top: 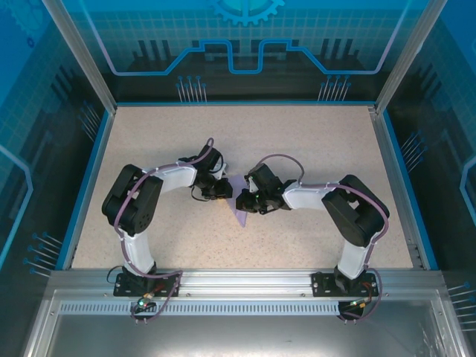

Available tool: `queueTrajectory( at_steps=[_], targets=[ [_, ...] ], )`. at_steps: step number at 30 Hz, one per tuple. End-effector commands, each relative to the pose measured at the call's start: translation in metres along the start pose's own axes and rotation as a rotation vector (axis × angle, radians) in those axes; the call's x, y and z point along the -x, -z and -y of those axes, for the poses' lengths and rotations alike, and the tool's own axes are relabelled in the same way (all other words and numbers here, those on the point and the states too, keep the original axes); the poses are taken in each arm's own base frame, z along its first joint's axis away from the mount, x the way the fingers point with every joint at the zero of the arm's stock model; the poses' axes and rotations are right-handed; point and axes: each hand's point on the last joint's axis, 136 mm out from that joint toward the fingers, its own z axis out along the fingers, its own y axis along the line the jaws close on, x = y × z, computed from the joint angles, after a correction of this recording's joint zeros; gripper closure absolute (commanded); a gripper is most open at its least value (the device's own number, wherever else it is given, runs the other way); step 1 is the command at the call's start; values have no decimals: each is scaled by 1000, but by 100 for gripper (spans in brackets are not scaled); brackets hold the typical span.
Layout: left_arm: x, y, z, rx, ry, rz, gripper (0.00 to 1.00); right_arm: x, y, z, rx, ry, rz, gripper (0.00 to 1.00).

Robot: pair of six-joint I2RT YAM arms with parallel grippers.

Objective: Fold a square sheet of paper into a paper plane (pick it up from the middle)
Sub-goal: Third fold the triangle at the center of the table.

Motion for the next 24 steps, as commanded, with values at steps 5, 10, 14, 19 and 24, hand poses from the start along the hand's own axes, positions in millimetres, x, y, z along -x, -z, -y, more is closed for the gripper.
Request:
queueTrajectory(
  at_steps=[5, 10, 14, 19, 24],
  targets=[
    [-14, -12, -18, 37, 15, -49, 80, -1, -6, 3, -41, -35, 18, 92],
    [-16, -14, -19, 37, 16, -55, 80, 1, -7, 5, -53, -48, 34, 92],
    [-17, -14, -20, 38, 18, -57, 80, 2, -7, 6, -59, -59, 45, 92],
    [-17, -14, -19, 37, 19, -60, 80, 3, -7, 9, -71, -74, 57, 92],
    [-19, -14, -20, 35, 22, -62, 80, 3, -10, 11, -71, -91, 62, 92]
  ],
)
